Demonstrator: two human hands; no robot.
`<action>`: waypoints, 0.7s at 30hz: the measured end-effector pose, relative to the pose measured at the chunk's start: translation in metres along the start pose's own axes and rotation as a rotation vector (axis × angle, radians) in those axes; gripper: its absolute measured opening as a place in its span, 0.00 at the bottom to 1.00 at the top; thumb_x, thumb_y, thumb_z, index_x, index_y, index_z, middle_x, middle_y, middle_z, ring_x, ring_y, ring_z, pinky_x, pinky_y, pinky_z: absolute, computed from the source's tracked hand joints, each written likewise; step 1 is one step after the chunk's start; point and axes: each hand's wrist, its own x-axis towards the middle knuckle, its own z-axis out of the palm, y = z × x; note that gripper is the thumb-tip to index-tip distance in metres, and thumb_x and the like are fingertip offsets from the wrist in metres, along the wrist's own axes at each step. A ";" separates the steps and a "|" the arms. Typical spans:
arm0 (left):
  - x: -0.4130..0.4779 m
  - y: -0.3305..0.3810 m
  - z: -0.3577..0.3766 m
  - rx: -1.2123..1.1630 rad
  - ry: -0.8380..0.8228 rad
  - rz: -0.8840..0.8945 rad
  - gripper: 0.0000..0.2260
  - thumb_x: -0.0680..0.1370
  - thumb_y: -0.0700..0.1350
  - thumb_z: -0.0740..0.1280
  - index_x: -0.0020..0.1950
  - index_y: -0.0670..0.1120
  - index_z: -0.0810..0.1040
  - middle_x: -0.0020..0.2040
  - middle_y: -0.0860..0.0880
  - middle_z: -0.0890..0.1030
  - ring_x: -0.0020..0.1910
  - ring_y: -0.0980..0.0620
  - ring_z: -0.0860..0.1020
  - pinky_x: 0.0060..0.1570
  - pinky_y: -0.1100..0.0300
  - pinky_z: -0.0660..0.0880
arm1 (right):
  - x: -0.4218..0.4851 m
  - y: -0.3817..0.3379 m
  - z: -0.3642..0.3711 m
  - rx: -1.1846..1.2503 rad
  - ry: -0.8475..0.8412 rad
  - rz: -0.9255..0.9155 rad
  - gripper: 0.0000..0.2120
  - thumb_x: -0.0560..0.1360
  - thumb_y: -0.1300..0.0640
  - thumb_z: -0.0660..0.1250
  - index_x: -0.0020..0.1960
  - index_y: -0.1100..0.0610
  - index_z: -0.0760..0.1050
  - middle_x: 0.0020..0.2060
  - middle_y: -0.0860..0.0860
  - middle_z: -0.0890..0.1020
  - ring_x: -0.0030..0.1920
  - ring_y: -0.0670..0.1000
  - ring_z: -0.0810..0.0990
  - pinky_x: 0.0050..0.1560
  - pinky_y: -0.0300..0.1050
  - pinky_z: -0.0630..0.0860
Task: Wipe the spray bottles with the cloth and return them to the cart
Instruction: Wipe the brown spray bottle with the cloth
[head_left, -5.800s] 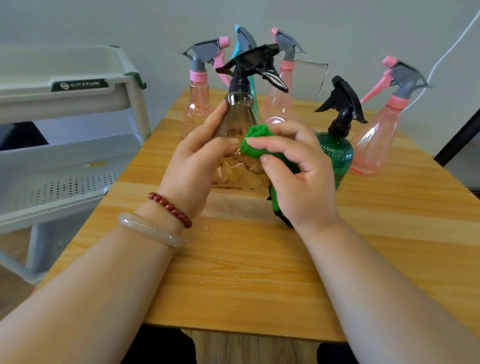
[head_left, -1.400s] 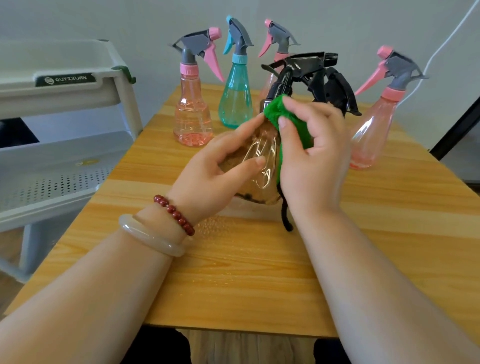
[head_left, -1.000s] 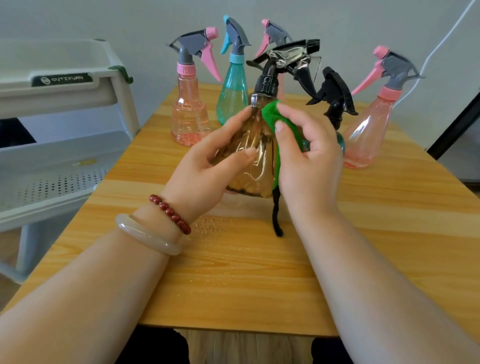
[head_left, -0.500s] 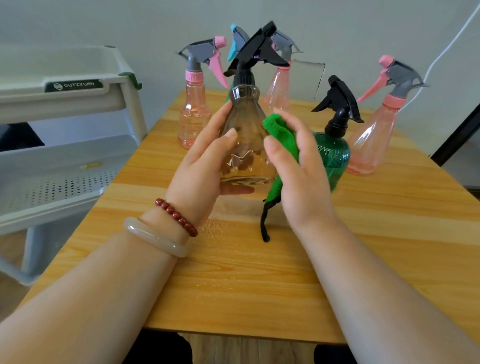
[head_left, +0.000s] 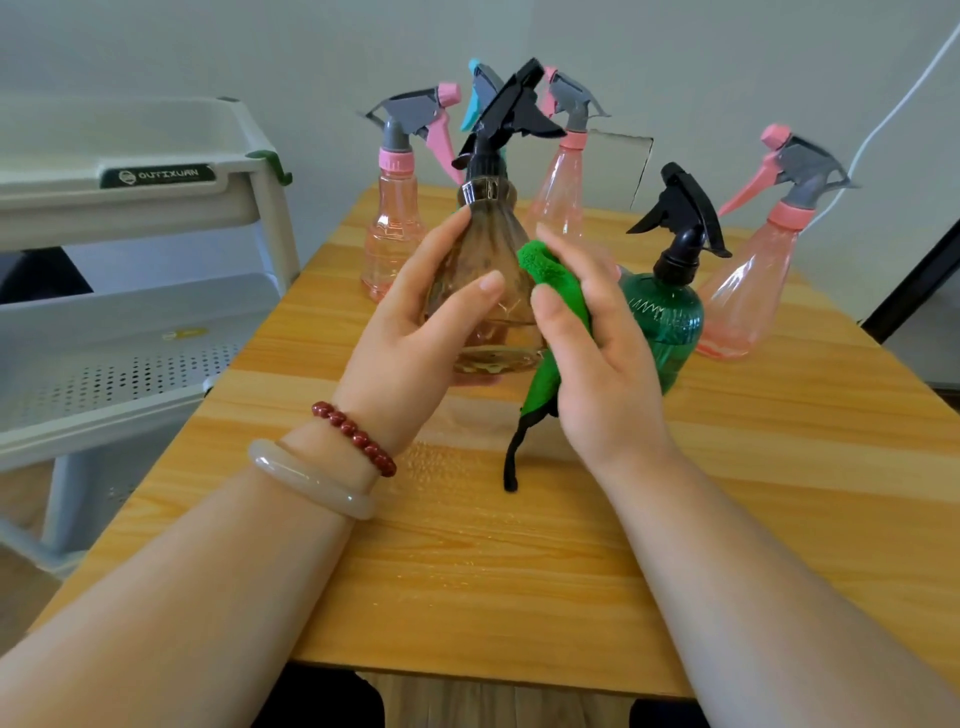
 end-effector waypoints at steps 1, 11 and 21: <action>0.000 0.000 -0.002 -0.014 0.001 0.020 0.24 0.74 0.53 0.68 0.70 0.60 0.69 0.63 0.55 0.80 0.62 0.49 0.79 0.59 0.40 0.77 | 0.000 0.001 0.000 -0.010 0.015 -0.049 0.18 0.81 0.55 0.61 0.71 0.53 0.71 0.60 0.33 0.75 0.66 0.38 0.72 0.66 0.34 0.67; -0.002 -0.006 0.004 0.217 -0.223 0.100 0.30 0.72 0.47 0.75 0.72 0.52 0.69 0.64 0.57 0.77 0.63 0.62 0.76 0.57 0.67 0.75 | 0.008 0.010 -0.017 -0.023 0.337 -0.021 0.11 0.76 0.58 0.68 0.58 0.49 0.77 0.55 0.46 0.81 0.58 0.45 0.79 0.61 0.53 0.76; -0.002 -0.009 0.001 0.383 -0.244 0.209 0.31 0.69 0.49 0.75 0.71 0.53 0.68 0.65 0.61 0.74 0.64 0.66 0.74 0.61 0.70 0.71 | 0.011 0.021 -0.013 -0.295 0.445 -0.197 0.10 0.76 0.60 0.68 0.57 0.57 0.80 0.51 0.51 0.80 0.54 0.44 0.77 0.58 0.34 0.71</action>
